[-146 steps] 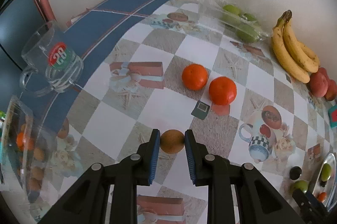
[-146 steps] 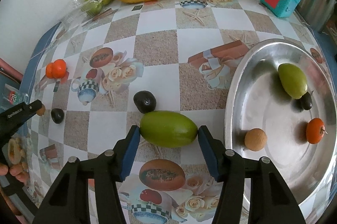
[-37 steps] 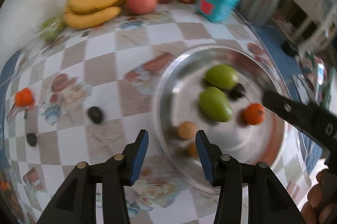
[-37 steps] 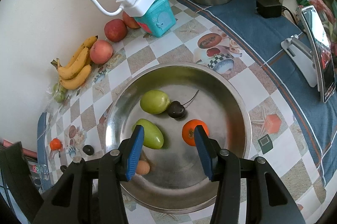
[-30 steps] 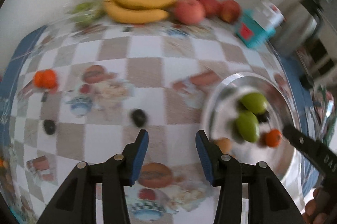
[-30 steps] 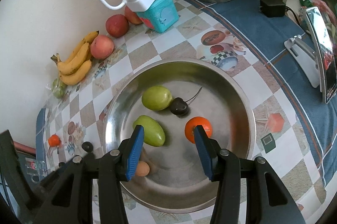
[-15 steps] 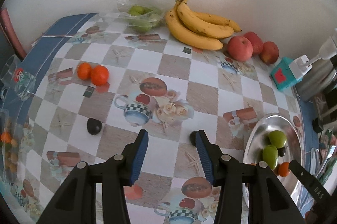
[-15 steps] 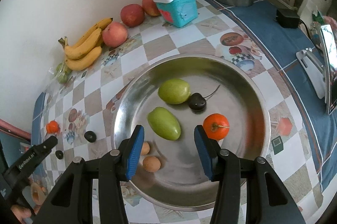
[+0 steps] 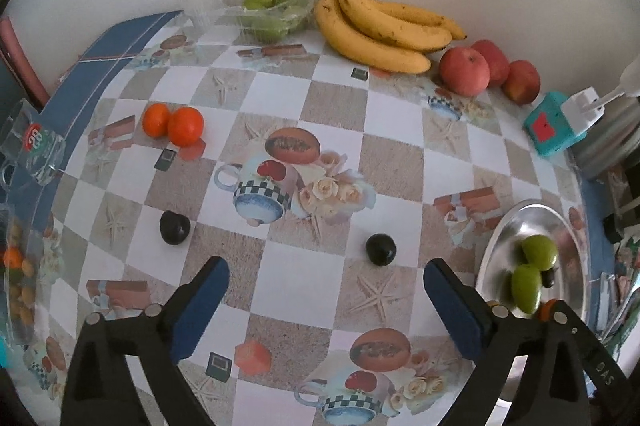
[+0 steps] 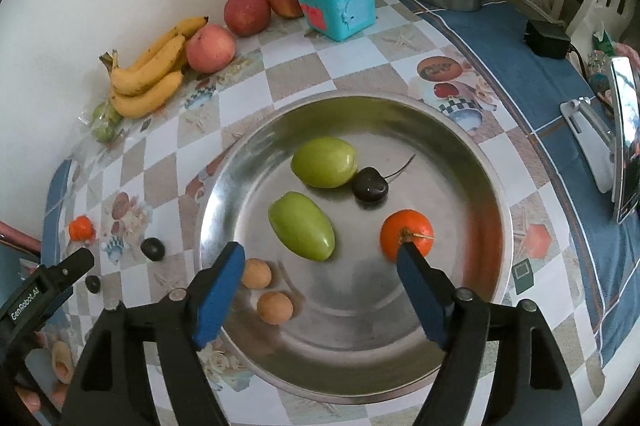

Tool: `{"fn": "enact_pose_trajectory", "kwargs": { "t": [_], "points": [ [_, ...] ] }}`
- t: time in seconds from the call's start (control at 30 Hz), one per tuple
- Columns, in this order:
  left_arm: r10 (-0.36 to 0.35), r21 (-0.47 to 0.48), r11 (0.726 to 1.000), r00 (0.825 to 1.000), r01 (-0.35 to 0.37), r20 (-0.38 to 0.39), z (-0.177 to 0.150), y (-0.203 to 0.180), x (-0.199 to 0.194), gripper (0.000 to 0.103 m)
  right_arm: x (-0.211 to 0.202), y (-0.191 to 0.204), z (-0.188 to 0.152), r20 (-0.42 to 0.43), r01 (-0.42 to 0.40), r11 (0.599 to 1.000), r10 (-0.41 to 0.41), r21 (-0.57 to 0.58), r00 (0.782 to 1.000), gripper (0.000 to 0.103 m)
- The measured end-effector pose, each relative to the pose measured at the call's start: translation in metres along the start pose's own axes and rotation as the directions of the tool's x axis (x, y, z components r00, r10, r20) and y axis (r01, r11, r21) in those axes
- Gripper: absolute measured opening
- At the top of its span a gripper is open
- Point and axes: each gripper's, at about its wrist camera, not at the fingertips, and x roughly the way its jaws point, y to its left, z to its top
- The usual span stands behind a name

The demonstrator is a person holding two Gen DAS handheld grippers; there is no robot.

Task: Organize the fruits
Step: 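Withdraw both open tools from the bowl toward the dark round fruits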

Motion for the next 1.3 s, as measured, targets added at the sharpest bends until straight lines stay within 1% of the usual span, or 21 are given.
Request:
{"fn": "enact_pose_trajectory", "kwargs": {
  "t": [0.17, 0.33, 0.4, 0.43, 0.47, 0.77, 0.83, 0.93, 1.07, 1.17, 1.3],
  "points": [
    [0.019, 0.01, 1.0, 1.0, -0.019, -0.02, -0.002, -0.002, 0.007, 0.102, 0.003, 0.001, -0.001, -0.007, 0.008, 1.0, -0.008, -0.01, 1.0, 0.079],
    [0.054, 0.025, 0.998, 0.999, -0.054, 0.0, -0.003, -0.004, 0.008, 0.103, 0.004, 0.002, -0.001, -0.008, 0.01, 1.0, -0.01, -0.014, 1.0, 0.079],
    [0.065, 0.028, 0.997, 0.998, -0.065, 0.003, -0.003, -0.004, 0.009, 0.103, 0.004, 0.003, -0.001, -0.005, 0.007, 1.0, -0.007, -0.018, 1.0, 0.086],
    [0.065, 0.027, 0.998, 0.998, -0.065, 0.001, -0.003, -0.004, 0.009, 0.103, 0.004, 0.003, -0.001, -0.002, 0.006, 1.0, -0.006, -0.02, 1.0, 0.093],
    [0.062, 0.027, 0.998, 0.998, -0.062, 0.0, -0.003, -0.004, 0.009, 0.103, 0.004, 0.003, -0.001, 0.004, 0.007, 1.0, -0.007, -0.022, 1.0, 0.094],
    [0.08, 0.071, 0.994, 0.997, -0.08, 0.01, -0.003, -0.011, 0.007, 0.103, 0.002, 0.004, -0.001, 0.036, 0.02, 0.999, -0.019, -0.033, 0.999, 0.094],
    [0.093, 0.087, 0.992, 0.996, -0.094, 0.017, -0.003, -0.013, 0.006, 0.103, 0.001, 0.004, 0.0, 0.039, 0.021, 0.999, -0.019, -0.037, 0.999, 0.094],
    [0.157, 0.135, 0.977, 0.986, -0.162, 0.049, -0.004, -0.016, 0.004, 0.103, 0.002, 0.007, 0.0, 0.03, -0.003, 0.999, 0.004, -0.044, 1.0, 0.094],
    [0.233, 0.176, 0.953, 0.968, -0.246, 0.088, -0.002, -0.012, 0.001, 0.103, 0.002, 0.015, -0.001, 0.028, 0.001, 0.997, 0.001, -0.073, 1.0, 0.094],
    [0.271, 0.188, 0.939, 0.957, -0.287, 0.105, -0.001, -0.006, -0.001, 0.103, 0.001, 0.023, -0.003, 0.03, -0.018, 0.996, 0.021, -0.087, 0.999, 0.094],
    [0.314, 0.189, 0.924, 0.942, -0.332, 0.116, 0.001, 0.007, -0.003, 0.103, -0.001, 0.039, -0.006, 0.03, -0.068, 0.991, 0.072, -0.117, 0.997, 0.094]
  ]
}}
